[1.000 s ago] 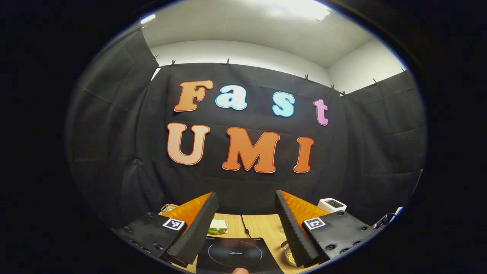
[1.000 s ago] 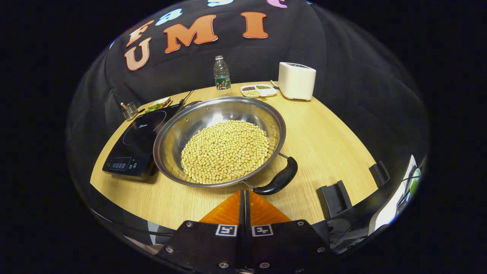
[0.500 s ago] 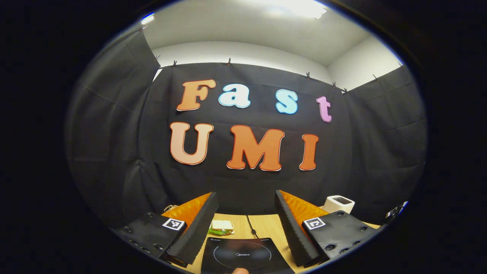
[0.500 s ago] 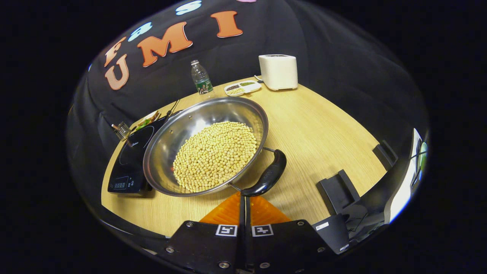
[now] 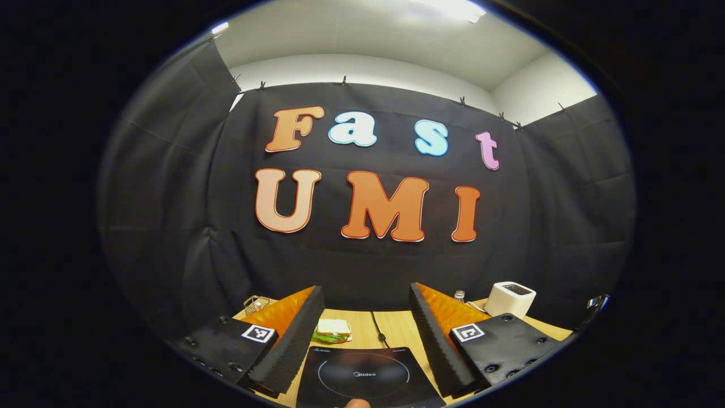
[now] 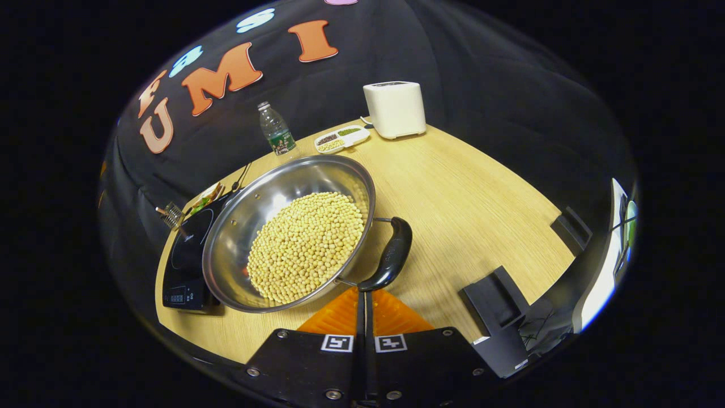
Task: First push the handle of the pot to place it horizontally, then grasp the pot with both hands and set it on the induction cooktop.
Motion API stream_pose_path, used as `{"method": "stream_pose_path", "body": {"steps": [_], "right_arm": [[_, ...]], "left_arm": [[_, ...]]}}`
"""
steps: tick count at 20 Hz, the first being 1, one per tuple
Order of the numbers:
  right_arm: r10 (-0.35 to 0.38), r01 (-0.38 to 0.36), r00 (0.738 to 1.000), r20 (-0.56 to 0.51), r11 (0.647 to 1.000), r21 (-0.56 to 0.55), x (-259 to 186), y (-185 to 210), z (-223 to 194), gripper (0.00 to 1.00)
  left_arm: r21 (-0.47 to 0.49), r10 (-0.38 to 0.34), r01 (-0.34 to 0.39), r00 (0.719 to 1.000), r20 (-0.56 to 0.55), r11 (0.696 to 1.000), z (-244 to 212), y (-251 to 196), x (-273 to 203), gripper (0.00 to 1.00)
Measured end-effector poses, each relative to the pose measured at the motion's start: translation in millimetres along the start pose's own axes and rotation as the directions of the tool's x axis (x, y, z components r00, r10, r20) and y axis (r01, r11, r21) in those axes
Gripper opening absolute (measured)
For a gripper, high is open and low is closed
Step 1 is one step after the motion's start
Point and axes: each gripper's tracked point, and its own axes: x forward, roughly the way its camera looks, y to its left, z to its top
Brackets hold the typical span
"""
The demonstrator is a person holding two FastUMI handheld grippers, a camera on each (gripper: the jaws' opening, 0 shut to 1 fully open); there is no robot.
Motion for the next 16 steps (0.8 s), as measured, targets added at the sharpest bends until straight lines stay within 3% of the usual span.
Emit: {"method": "stream_pose_path", "body": {"steps": [16], "right_arm": [[-0.03, 0.03, 1.0, -0.008, 0.997, 0.067, 26, -19, 37, 0.0]], "left_arm": [[0.002, 0.017, -0.017, 0.999, -0.042, 1.0, -27, -5, 10, 0.98]]}}
